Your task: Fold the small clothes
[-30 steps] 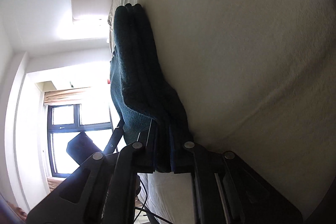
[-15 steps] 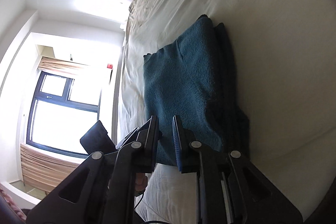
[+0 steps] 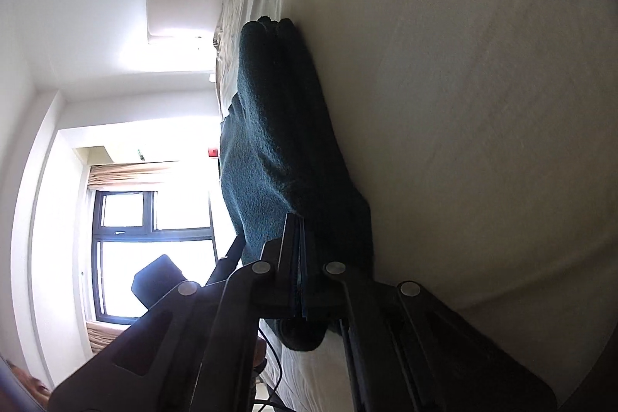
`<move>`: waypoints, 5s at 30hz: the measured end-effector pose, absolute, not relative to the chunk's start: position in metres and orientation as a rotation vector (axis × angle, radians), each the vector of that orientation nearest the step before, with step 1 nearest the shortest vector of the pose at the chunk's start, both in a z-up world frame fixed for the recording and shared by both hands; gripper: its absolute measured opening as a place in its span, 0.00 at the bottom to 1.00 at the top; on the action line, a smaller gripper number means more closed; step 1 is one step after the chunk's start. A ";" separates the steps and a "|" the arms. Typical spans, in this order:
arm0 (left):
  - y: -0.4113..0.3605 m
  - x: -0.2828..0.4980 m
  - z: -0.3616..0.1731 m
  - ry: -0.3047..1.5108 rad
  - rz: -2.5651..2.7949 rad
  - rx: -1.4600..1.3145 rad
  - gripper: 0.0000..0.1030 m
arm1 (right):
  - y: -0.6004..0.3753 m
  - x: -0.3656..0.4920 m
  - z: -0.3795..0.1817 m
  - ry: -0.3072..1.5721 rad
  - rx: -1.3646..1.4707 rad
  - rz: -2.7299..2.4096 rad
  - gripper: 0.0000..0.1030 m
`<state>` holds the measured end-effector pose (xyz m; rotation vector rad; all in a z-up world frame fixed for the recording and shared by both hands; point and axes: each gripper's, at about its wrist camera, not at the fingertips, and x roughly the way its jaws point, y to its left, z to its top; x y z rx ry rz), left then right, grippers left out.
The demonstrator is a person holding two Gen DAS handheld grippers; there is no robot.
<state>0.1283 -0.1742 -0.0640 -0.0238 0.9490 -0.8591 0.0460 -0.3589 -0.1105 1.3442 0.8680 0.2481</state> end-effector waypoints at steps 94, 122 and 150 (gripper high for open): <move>0.029 0.074 -0.044 1.176 -0.697 -0.191 0.35 | -0.173 0.053 0.005 1.042 0.780 0.351 0.24; 0.081 -0.008 -0.028 0.863 -0.429 -0.013 0.85 | -0.182 -0.044 -0.037 0.966 0.822 0.135 0.42; 0.075 -0.072 0.094 0.564 -0.044 0.084 1.00 | -0.119 -0.137 0.213 0.437 0.323 -0.172 0.97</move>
